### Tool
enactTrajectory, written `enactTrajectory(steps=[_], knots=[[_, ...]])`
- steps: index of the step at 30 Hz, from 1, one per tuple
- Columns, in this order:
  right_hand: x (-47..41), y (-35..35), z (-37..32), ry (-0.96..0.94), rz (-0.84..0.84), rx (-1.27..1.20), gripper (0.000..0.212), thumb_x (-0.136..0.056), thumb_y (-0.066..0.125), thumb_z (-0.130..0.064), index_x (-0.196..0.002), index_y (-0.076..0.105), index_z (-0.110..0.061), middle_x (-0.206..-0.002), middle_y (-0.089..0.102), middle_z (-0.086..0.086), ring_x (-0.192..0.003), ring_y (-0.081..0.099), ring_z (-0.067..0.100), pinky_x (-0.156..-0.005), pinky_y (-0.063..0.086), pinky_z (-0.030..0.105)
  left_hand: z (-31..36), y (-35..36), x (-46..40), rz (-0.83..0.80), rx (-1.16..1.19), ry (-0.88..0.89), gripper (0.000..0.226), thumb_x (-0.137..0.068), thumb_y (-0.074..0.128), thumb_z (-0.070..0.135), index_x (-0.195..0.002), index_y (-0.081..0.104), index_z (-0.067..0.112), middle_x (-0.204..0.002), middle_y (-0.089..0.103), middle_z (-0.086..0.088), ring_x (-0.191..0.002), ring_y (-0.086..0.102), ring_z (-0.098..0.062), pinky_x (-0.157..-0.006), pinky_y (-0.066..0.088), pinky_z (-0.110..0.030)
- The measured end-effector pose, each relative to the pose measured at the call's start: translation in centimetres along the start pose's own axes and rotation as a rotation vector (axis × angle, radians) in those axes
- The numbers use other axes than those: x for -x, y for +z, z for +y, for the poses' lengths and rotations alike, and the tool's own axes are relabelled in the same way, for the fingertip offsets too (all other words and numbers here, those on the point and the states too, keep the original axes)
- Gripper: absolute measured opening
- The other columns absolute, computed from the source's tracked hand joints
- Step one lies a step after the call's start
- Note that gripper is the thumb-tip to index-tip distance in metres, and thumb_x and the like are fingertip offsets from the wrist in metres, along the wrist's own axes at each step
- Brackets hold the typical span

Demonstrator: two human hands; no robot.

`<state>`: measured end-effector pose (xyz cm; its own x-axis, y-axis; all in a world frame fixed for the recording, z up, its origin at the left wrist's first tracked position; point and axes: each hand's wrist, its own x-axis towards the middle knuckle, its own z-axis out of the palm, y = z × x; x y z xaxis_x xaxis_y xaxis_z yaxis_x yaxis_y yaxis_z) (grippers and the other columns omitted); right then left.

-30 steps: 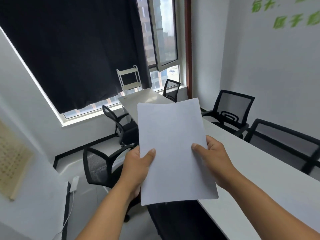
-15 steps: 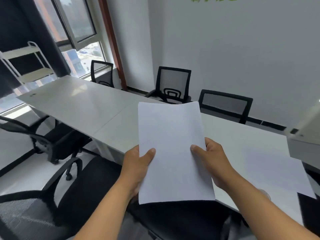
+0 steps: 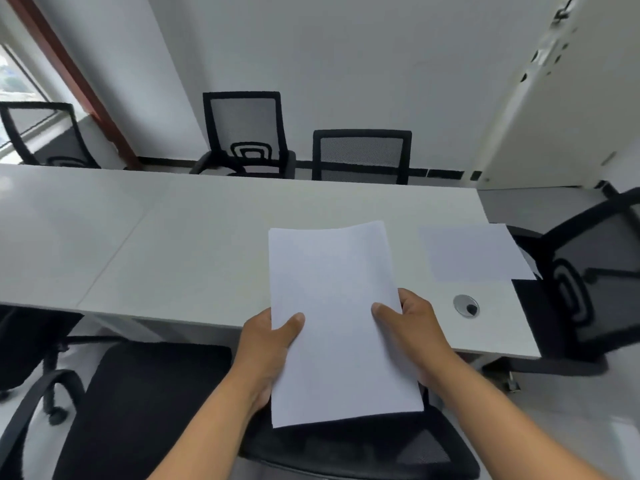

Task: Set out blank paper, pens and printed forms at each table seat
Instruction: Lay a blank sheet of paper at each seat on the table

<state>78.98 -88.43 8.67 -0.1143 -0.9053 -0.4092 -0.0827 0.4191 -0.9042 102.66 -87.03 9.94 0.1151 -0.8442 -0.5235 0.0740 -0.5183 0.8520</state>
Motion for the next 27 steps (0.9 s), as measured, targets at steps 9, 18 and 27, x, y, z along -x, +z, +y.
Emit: enactTrajectory(steps=[9,18,27], knots=[[-6.8,1.1,3.4,0.040,0.173,-0.006,0.012,-0.094,0.074,-0.024,-0.089,0.073,-0.013,-0.080,0.065,0.004,-0.069,0.063,0.023,-0.069,0.052,0.038,-0.8,0.3,-6.6,0.000,-0.062,-0.032,0.016,-0.107,0.072,0.023,-0.121,0.079,0.023,-0.108,0.086,0.005,-0.095,0.084,-0.018,-0.079,0.067,-0.037],[-11.9,1.6,6.6,0.048,0.305,0.026,0.023,-0.093,0.084,-0.029,-0.101,0.066,-0.018,-0.080,0.054,-0.006,-0.074,0.053,0.016,-0.079,0.047,0.037,-3.0,0.9,-12.0,-0.029,-0.108,-0.074,0.020,-0.113,0.061,0.028,-0.127,0.076,0.031,-0.115,0.084,0.011,-0.104,0.082,-0.015,-0.096,0.065,-0.044],[-15.0,2.1,10.2,0.124,0.345,0.053,0.020,-0.102,0.074,-0.019,-0.087,0.063,-0.011,-0.072,0.053,-0.005,-0.064,0.045,0.015,-0.067,0.042,0.031,-5.8,0.6,-16.3,-0.089,-0.094,-0.174,0.024,-0.116,0.055,0.032,-0.131,0.074,0.032,-0.119,0.083,0.010,-0.109,0.081,-0.017,-0.100,0.064,-0.049]])
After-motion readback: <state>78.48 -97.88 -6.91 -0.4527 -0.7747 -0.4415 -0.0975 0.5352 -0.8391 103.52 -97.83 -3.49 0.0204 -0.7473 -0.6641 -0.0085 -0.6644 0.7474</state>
